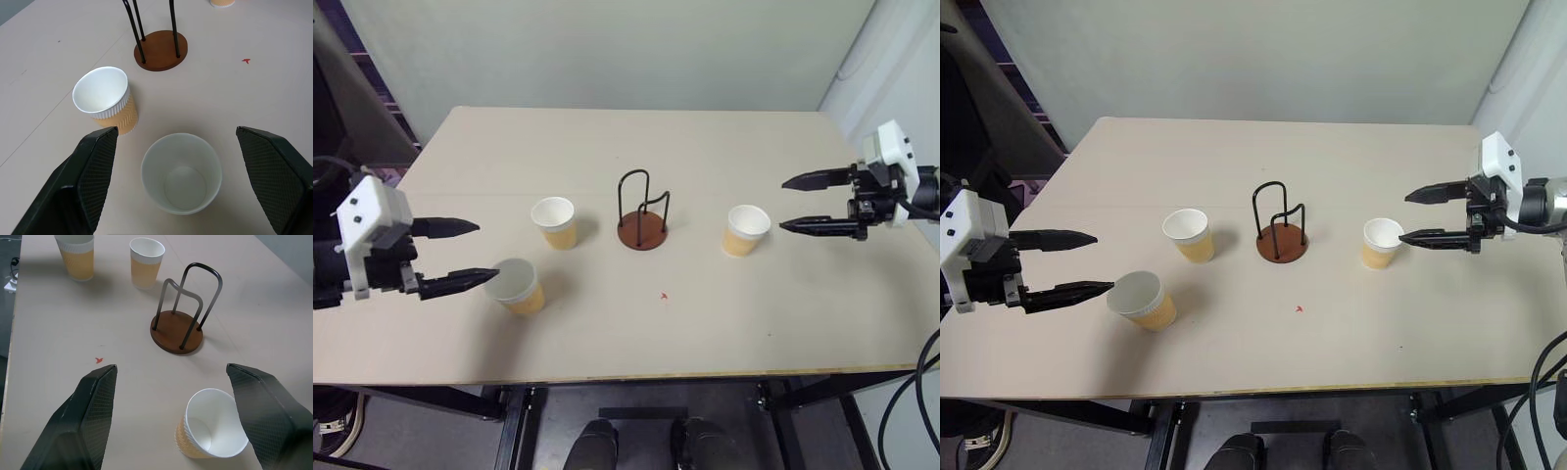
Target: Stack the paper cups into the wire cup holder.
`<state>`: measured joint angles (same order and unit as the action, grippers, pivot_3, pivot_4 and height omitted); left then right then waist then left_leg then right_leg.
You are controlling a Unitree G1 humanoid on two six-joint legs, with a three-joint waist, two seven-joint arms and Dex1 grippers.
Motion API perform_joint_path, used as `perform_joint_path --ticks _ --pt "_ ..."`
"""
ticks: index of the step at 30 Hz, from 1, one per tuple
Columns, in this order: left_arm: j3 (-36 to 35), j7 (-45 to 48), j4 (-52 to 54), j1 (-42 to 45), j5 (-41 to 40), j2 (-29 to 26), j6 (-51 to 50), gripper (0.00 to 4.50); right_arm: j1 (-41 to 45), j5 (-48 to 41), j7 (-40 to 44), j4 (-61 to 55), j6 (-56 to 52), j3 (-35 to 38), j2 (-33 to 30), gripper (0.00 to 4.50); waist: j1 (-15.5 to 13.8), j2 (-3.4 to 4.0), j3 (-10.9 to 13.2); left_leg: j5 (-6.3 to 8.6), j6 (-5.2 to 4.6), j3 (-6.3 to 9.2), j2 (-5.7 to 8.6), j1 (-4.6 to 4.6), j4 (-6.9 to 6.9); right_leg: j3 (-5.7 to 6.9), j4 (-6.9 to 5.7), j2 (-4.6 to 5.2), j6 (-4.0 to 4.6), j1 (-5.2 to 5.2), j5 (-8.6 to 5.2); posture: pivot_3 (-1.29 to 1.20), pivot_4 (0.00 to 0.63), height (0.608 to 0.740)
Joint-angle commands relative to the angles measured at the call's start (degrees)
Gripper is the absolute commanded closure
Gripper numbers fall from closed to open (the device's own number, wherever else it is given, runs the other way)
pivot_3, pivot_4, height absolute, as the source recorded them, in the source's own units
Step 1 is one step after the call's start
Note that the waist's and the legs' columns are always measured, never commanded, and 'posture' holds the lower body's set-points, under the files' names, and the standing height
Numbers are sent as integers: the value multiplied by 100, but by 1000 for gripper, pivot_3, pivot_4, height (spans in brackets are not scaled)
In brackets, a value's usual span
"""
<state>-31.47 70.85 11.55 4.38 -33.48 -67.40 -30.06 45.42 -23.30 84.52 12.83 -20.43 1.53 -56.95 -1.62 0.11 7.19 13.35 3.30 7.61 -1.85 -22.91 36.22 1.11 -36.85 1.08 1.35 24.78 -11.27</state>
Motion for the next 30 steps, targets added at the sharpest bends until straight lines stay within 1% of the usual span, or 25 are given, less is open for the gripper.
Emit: perform_joint_path --ticks 1,5,7,9,12,13,15,18,20,21,23,26,30 --pt "-61 -68 133 71 -21 -8 -1 369 159 -20 28 -97 47 93 -12 799 0 0 0 0 0 0 0 0 0 0 0 0 0 0 0 0 150 740" --pt "-28 -144 171 131 -49 23 -34 369 227 -5 -18 -74 67 66 91 799 0 0 0 0 0 0 0 1 0 0 -1 0 0 0 0 0 150 740" --pt "32 -293 209 219 -49 94 -36 369 330 22 -136 -33 145 35 278 799 1 0 0 0 0 0 0 2 0 0 -1 0 0 0 0 0 150 740" --pt "228 -558 234 417 -7 227 -30 369 551 136 -462 92 222 -60 660 799 20 0 0 0 0 -1 0 5 1 -2 -4 0 0 -1 0 0 150 740" --pt "853 -1076 311 880 156 597 -21 369 928 777 -1115 381 513 -611 1495 799 49 6 -2 -7 3 0 -2 22 -1 -4 -12 0 4 -2 6 0 150 740" --pt "1029 -1225 387 1001 173 744 -47 369 1104 1090 -1380 709 607 -835 1803 799 62 6 -1 -11 4 0 -4 35 -4 -5 -14 0 10 -6 10 0 150 740" --pt "1185 -1367 497 1109 160 899 -100 369 1333 1471 -1702 1219 759 -1062 2151 799 65 7 -1 -14 3 3 -8 39 -6 -3 -17 0 15 -6 13 0 150 740" --pt "1188 -1431 662 1053 104 935 -181 369 1612 1866 -2041 2079 1229 -1304 2641 799 40 7 -1 -14 3 9 -8 12 -6 3 -15 0 12 13 17 0 150 740" --pt "1109 -1472 726 985 85 913 -236 369 1780 2077 -2234 2604 1506 -1392 2896 799 16 8 0 -8 11 9 -7 -11 -6 6 -14 0 -31 37 43 0 150 740" --pt "1027 -1495 781 924 66 896 -278 369 1889 2163 -2356 2896 1589 -1404 3032 799 12 8 0 -4 14 9 -8 -16 -7 6 -13 0 -31 42 43 0 150 740" --pt "921 -1527 869 842 33 879 -341 369 2042 2279 -2481 3296 1730 -1382 3190 799 11 9 0 6 19 8 -10 -30 -8 11 -11 0 -31 57 42 0 150 740" --pt "642 -1442 1222 597 -249 875 -544 369 2216 2407 -2615 3839 2081 -1343 3408 799 8 10 1 16 20 7 -11 -40 -8 15 -6 0 -30 63 42 0 150 740" --pt "423 -1541 1462 530 -499 881 -755 369 2417 2442 -2700 4401 2361 -1259 3633 799 -3 10 1 21 22 6 -11 -46 -6 16 -4 0 -30 62 42 0 150 740"
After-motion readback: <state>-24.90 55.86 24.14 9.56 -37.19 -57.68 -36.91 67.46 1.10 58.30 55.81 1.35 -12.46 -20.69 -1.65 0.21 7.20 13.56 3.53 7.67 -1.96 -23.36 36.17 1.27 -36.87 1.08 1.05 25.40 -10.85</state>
